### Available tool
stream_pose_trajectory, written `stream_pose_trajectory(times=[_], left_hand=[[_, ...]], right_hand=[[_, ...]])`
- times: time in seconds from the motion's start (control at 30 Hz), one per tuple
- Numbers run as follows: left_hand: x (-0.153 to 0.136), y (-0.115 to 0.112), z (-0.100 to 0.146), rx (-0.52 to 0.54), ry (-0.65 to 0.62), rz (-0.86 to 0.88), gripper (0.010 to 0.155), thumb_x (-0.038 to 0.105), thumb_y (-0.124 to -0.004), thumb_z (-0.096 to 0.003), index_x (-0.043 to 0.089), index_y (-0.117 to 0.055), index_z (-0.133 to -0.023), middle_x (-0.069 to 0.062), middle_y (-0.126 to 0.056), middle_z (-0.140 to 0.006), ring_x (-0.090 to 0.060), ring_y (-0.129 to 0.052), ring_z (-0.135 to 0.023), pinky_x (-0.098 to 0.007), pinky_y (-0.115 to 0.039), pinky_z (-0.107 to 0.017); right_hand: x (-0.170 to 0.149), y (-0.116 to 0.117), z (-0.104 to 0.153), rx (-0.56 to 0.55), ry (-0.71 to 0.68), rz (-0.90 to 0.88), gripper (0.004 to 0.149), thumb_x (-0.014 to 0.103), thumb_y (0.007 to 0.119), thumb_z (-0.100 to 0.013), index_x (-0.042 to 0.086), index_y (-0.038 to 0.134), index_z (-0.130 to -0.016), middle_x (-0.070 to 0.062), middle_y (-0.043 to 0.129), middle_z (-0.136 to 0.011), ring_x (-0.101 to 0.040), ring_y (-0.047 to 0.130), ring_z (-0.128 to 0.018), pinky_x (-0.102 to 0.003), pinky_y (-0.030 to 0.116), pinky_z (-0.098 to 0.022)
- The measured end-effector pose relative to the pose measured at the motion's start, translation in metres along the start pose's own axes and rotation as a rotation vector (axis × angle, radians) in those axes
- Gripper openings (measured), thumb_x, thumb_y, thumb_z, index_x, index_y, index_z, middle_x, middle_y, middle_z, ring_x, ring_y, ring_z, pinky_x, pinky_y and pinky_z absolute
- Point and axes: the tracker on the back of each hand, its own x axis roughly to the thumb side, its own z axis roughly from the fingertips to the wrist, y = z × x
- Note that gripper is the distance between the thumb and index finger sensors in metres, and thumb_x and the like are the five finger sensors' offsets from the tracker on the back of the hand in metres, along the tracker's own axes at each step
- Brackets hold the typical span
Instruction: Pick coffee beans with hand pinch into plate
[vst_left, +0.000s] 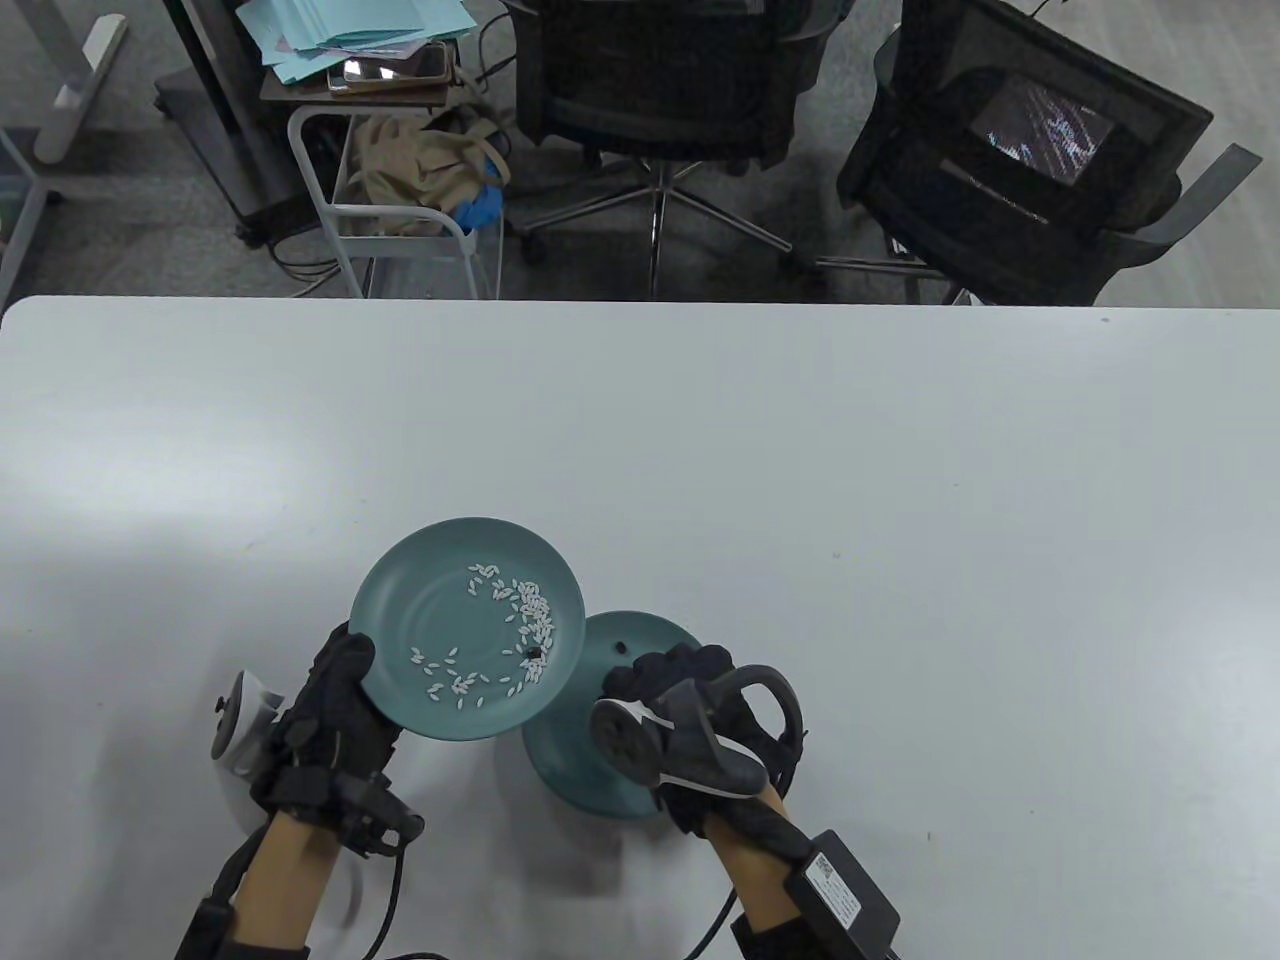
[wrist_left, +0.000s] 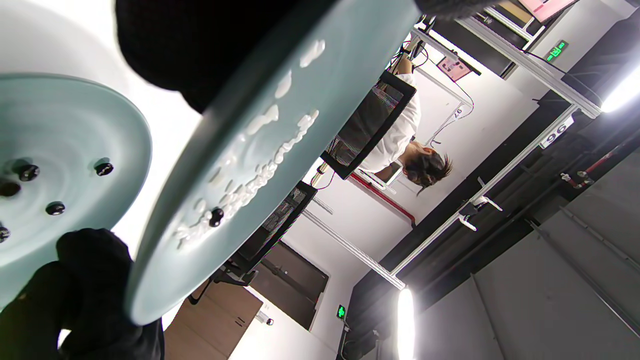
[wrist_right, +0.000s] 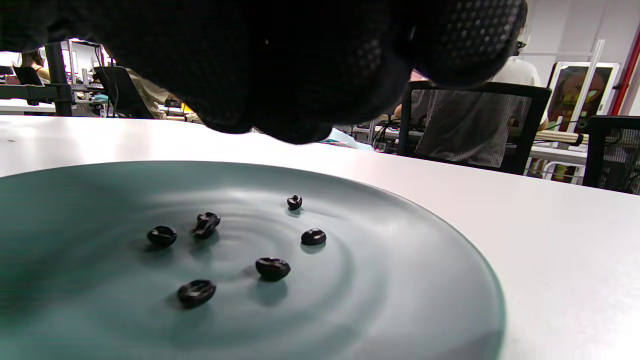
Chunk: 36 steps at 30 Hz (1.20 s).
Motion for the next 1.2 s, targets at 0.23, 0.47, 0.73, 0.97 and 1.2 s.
stream_pose_trajectory(times=[0.23,0.47,0.73,0.97,1.2], left_hand=[[0.0,-0.001,0.0,-0.005,0.0,-0.005,0.062,0.048,-0.062,-0.0488,0.023,-0.038,-0.1,-0.009,-0.068,-0.092,-0.034,-0.089,-0.068,-0.041,-0.083,-0.045],[-0.001,-0.004,0.0,-0.018,-0.002,-0.009,0.062,0.048,-0.062,-0.0488,0.023,-0.037,-0.1,-0.009,-0.068,-0.092,-0.034,-0.089,-0.068,-0.041,-0.083,-0.045],[-0.002,-0.005,-0.001,-0.03,0.004,-0.008,0.062,0.047,-0.062,-0.0489,0.023,-0.037,-0.1,-0.01,-0.067,-0.092,-0.035,-0.088,-0.069,-0.041,-0.083,-0.046],[-0.003,-0.006,-0.001,-0.035,0.005,-0.013,0.062,0.047,-0.062,-0.0489,0.023,-0.037,-0.1,-0.01,-0.067,-0.092,-0.035,-0.088,-0.068,-0.041,-0.083,-0.045],[-0.003,-0.006,-0.001,-0.033,0.005,-0.037,0.062,0.047,-0.062,-0.0489,0.022,-0.037,-0.1,-0.011,-0.068,-0.092,-0.036,-0.088,-0.067,-0.041,-0.083,-0.044]], right_hand=[[-0.005,-0.014,0.005,-0.109,0.067,-0.004,0.037,0.034,0.084,-0.043,0.024,0.084,-0.078,-0.006,0.096,-0.071,-0.022,0.092,-0.048,-0.055,0.072,-0.051],[0.008,-0.072,0.014,-0.376,0.107,0.047,0.039,0.038,0.085,-0.043,0.025,0.083,-0.08,-0.008,0.094,-0.077,-0.025,0.092,-0.054,-0.055,0.071,-0.051],[0.043,-0.096,-0.018,-0.26,-0.07,0.073,0.039,0.036,0.089,-0.041,0.025,0.084,-0.078,-0.007,0.097,-0.076,-0.025,0.094,-0.053,-0.054,0.072,-0.051],[0.053,-0.085,-0.043,-0.085,-0.167,0.138,0.038,0.032,0.091,-0.039,0.027,0.085,-0.075,-0.004,0.098,-0.073,-0.023,0.094,-0.053,-0.054,0.071,-0.052],[0.059,-0.076,-0.053,-0.015,-0.197,0.191,0.035,0.032,0.091,-0.039,0.028,0.087,-0.073,-0.003,0.099,-0.072,-0.022,0.095,-0.051,-0.055,0.071,-0.053]])
